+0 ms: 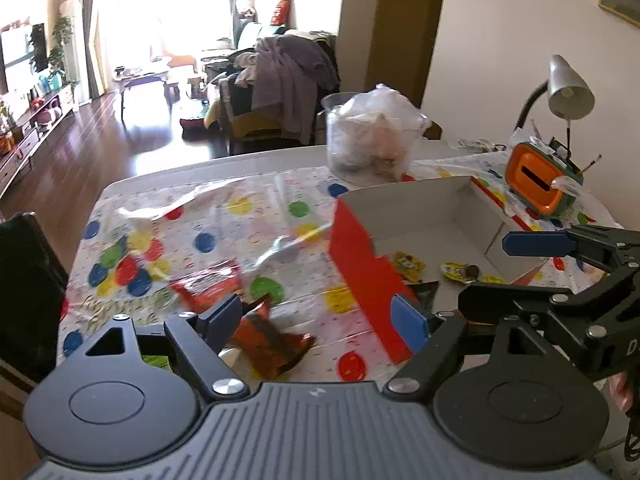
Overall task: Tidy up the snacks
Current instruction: 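Move both open tools back over the remaining snacks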
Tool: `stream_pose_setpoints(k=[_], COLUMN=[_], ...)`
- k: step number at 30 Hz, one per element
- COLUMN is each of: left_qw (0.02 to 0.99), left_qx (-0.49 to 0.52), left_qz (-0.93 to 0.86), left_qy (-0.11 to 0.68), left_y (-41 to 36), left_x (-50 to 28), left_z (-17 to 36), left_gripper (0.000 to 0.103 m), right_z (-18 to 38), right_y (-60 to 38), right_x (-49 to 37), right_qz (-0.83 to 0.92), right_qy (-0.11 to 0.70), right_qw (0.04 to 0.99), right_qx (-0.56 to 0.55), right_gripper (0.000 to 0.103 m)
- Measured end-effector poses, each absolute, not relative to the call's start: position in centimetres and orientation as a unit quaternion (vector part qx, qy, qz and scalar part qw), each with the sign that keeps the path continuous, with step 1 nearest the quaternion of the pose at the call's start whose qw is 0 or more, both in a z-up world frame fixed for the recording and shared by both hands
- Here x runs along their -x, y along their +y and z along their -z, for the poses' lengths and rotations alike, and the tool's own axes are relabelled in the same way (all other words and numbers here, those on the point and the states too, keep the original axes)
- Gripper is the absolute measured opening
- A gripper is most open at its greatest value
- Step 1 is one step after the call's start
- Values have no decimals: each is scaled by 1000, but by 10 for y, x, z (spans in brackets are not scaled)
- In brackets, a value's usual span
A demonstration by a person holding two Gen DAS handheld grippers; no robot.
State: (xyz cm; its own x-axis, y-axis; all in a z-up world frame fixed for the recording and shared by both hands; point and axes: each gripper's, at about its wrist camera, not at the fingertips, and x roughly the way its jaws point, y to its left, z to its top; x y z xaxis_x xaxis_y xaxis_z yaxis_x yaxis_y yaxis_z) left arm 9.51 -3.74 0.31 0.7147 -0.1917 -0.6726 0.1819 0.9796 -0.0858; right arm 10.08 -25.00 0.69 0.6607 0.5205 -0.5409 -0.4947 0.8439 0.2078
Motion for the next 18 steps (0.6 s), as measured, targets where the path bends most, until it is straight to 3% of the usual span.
stream_pose_setpoints(k=[18], left_qw=[916], left_qx=[64], left_qz=[11], left_qy=[396], left_y=[79], left_x=[-76], left_z=[30], left_gripper=[82], right_z=[23], right_y=[-176], right_x=[-105], right_qz=[-283], right_qy=[337], right_qw=[898], right_qx=[19], right_gripper=[103])
